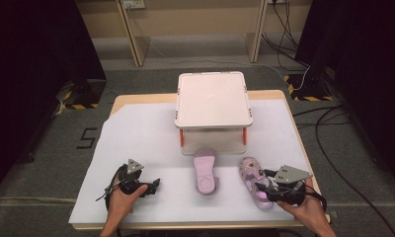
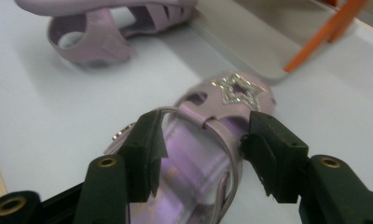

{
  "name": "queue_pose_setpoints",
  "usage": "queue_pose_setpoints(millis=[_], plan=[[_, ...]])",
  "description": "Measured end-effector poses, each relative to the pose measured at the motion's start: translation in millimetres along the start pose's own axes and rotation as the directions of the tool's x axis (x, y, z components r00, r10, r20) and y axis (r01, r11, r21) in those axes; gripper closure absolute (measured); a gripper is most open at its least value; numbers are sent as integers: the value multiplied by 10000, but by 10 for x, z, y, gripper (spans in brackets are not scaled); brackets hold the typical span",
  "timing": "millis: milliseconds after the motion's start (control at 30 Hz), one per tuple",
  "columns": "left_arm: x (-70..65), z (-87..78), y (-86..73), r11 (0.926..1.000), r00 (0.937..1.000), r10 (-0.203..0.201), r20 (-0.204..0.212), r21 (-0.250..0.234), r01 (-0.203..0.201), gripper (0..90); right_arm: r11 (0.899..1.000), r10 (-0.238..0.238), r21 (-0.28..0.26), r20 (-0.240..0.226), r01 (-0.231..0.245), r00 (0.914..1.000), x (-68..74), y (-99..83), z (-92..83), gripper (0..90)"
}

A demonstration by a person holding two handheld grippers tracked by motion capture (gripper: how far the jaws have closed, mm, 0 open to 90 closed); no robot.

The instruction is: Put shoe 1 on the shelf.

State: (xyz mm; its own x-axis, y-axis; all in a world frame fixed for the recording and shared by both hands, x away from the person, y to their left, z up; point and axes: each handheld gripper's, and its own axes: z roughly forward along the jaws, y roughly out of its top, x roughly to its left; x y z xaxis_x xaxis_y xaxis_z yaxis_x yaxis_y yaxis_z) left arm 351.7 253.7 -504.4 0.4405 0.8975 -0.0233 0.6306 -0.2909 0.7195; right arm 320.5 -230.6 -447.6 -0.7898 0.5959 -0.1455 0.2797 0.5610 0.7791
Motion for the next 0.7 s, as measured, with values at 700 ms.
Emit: queue_pose_setpoints(millis=[700], plan=[[-2,0,0,10000,10000,-5,-4,-5,5,0,9737,-2278,182,1026,2271,9683,42,151,83,847]])
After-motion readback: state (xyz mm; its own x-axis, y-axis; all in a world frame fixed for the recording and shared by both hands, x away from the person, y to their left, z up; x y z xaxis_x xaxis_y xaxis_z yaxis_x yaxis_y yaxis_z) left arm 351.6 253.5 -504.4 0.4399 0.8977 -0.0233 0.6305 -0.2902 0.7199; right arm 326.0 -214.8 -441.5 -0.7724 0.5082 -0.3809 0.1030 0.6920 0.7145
